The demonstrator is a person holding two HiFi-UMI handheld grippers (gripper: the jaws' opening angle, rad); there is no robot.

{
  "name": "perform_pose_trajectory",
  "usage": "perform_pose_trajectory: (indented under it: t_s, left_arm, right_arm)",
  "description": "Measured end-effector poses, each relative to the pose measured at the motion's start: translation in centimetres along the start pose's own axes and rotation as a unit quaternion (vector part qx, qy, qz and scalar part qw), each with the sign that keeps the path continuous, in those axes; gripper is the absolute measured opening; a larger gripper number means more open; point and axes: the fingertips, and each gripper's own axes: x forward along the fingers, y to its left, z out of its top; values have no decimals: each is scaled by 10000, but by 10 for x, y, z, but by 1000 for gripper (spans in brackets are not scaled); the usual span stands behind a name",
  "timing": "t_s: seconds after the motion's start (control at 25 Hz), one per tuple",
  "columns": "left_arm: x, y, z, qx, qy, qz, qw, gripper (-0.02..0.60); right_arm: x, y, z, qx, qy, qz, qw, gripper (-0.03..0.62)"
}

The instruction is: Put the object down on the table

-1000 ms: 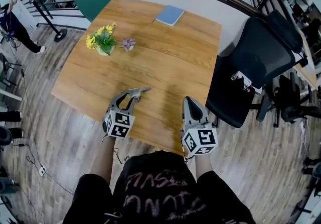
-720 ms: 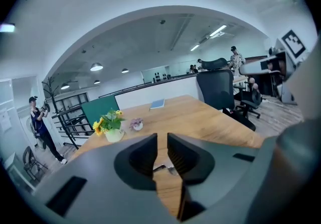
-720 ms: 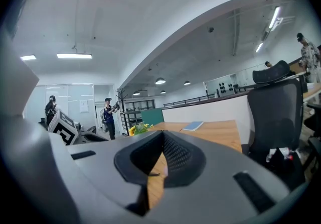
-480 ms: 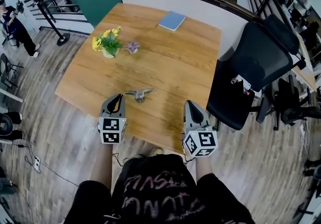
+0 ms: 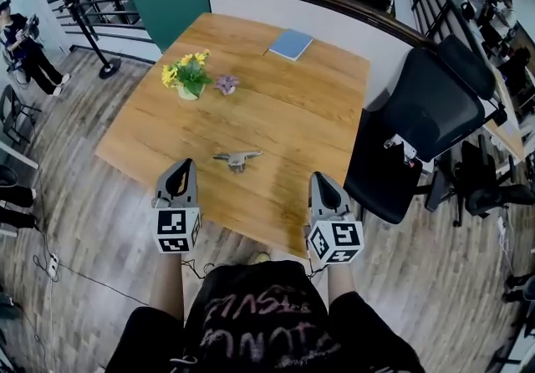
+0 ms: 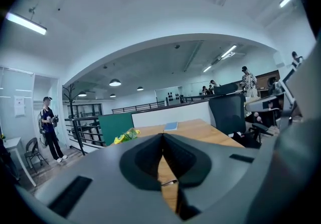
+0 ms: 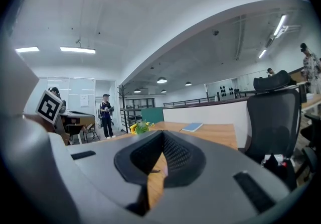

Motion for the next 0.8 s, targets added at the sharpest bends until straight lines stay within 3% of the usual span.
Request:
perform_pose_trajectory:
  t_s: [0.4, 0.8]
  left_arm:
    - [-29, 14, 22, 90, -341, 191, 9992, 14]
    - [-47, 29, 32, -75, -602, 366, 9975, 14]
  right_arm:
    - [-4, -4, 7, -78, -40, -2, 10000, 5]
    - [-6, -1, 17, -212, -108, 42, 9997, 5]
